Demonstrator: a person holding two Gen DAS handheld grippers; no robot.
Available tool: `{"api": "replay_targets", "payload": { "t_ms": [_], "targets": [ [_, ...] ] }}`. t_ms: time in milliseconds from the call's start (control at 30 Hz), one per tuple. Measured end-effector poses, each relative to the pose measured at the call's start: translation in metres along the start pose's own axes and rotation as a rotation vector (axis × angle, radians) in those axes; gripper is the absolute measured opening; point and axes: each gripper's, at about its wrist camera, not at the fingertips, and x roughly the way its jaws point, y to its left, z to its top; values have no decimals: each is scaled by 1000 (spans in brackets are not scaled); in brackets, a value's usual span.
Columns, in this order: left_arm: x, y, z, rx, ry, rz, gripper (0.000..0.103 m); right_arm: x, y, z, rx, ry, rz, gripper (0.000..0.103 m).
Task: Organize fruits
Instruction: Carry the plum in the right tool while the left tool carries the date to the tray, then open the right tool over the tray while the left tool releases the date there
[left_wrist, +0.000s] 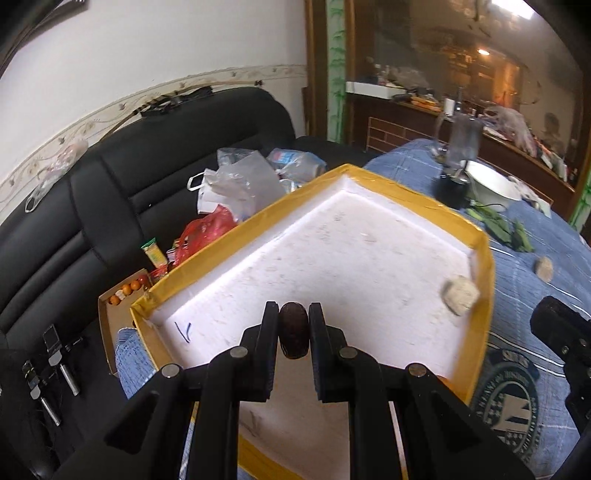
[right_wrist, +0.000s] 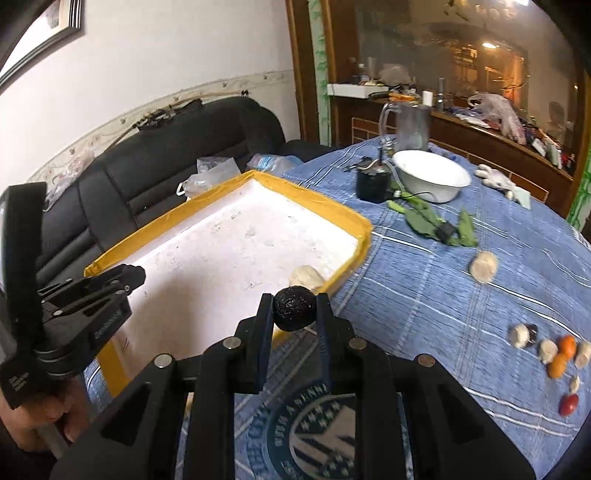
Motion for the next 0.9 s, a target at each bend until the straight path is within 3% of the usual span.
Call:
{"api": "replay_targets", "payload": {
  "t_ms": [600,667,733,767,900],
  "targets": [
    [35,22,13,-60,94,1,15,67,19,11,-65,107,56,25],
    [36,24,13,-73,103,12,30,69,20,10,-76,121,58,25],
    [36,26,13,-82,101,23,61,71,20,9,-90,132,49,32],
    [34,27,13,-90,96,23,65,70,20,8,-96,135,36,50],
    [23,31,15,-110,75,8,78,43,16,3,-113,88,17,68]
  ]
}}
